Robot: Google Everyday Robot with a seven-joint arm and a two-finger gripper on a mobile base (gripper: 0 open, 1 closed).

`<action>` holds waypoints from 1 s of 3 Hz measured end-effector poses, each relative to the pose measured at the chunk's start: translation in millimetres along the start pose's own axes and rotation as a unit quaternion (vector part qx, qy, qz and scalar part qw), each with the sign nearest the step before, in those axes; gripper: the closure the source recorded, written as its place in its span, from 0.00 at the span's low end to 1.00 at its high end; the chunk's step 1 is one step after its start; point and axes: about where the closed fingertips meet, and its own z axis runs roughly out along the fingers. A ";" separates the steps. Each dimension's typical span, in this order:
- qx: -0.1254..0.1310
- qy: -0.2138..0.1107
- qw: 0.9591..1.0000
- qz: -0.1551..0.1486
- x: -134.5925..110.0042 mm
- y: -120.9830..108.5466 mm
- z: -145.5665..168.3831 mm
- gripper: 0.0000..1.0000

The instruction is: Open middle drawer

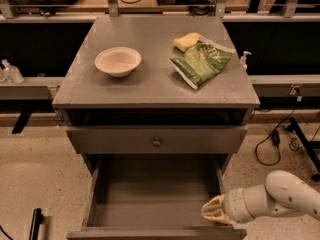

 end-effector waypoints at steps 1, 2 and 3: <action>-0.001 -0.001 1.000 0.000 -0.2 0.8 0.9 0.28; -0.002 -0.002 1.000 0.000 -0.6 1.6 2.3 0.05; -0.003 -0.002 1.000 0.000 -0.9 2.0 3.2 0.00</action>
Offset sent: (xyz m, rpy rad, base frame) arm -0.0006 0.0008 -0.0004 0.0016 0.0010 0.0009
